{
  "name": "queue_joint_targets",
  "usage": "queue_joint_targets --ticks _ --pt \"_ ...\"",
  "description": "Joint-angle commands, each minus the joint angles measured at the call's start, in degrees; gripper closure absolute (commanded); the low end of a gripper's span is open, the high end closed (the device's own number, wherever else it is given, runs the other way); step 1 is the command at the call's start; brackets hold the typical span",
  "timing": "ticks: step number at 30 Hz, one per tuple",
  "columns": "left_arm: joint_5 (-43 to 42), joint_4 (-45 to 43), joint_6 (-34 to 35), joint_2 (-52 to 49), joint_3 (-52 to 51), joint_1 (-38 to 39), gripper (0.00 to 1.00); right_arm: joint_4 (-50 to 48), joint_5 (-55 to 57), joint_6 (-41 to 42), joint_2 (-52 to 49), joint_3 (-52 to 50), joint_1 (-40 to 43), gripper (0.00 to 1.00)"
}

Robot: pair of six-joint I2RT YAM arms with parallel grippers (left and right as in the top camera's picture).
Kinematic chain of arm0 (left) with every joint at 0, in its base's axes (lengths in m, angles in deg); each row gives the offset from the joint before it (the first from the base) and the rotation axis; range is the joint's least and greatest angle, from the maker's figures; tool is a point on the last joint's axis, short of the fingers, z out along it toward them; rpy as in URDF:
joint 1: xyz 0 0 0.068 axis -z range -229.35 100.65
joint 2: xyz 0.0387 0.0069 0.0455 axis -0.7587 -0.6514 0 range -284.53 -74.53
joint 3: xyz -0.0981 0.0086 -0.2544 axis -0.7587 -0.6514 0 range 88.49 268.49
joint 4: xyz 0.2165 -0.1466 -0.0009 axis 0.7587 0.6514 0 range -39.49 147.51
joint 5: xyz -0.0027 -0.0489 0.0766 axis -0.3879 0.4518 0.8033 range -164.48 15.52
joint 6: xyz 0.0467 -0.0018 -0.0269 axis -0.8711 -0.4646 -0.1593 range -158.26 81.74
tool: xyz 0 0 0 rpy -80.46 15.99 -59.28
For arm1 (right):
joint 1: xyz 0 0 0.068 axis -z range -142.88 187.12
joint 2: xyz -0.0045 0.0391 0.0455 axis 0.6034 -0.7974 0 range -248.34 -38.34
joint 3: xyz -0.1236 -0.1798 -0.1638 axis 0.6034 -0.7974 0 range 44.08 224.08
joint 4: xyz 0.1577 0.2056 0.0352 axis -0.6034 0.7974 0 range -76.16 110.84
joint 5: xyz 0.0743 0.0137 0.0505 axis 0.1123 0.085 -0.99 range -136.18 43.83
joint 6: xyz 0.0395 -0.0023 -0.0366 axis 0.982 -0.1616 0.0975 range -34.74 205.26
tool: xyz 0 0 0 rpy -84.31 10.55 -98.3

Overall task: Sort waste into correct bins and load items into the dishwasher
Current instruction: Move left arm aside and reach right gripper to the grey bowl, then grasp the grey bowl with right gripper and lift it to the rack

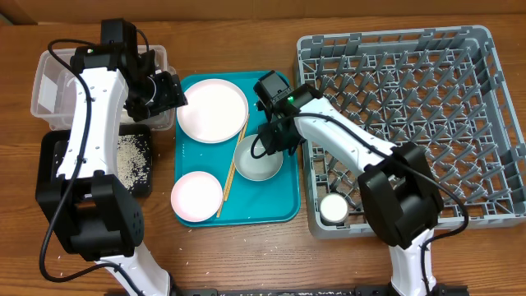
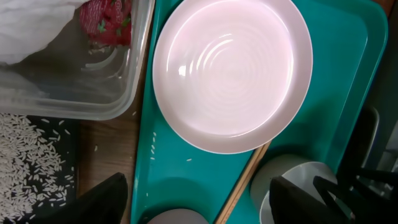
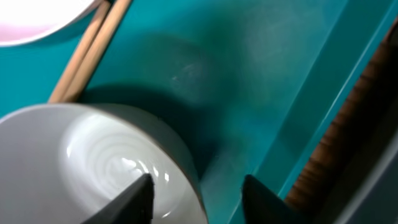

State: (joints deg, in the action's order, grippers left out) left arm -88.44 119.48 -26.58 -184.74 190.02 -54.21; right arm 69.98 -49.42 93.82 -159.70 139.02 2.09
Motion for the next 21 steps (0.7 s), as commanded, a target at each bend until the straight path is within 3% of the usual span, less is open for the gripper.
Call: queue_joint_targets --ticks 1,4,6,11,16,21 --pt "-0.5 -0.2 0.1 -0.1 1.1 0.0 0.2 -0.3 0.6 -1.4 -0.2 1.0 -0.2 0.67" --pt "-0.5 -0.2 0.1 -0.1 1.1 0.0 0.14 -1.3 0.6 -1.5 -0.3 -0.2 -0.2 0.68" --pt "-0.5 0.0 0.1 -0.1 1.1 0.0 0.02 -1.7 0.6 -1.6 -0.3 -0.7 -0.2 0.74" --pt "-0.5 -0.1 0.1 -0.1 1.1 0.0 0.0 -1.6 0.6 -1.5 -0.3 -0.7 -0.2 0.96" --pt "-0.5 -0.1 0.1 -0.1 1.1 0.0 0.0 -1.1 0.6 -1.5 -0.2 0.0 -0.2 0.96" --pt "-0.5 -0.1 0.1 -0.1 1.1 0.0 0.0 4.1 1.1 -1.3 1.3 8.1 0.5 0.96"
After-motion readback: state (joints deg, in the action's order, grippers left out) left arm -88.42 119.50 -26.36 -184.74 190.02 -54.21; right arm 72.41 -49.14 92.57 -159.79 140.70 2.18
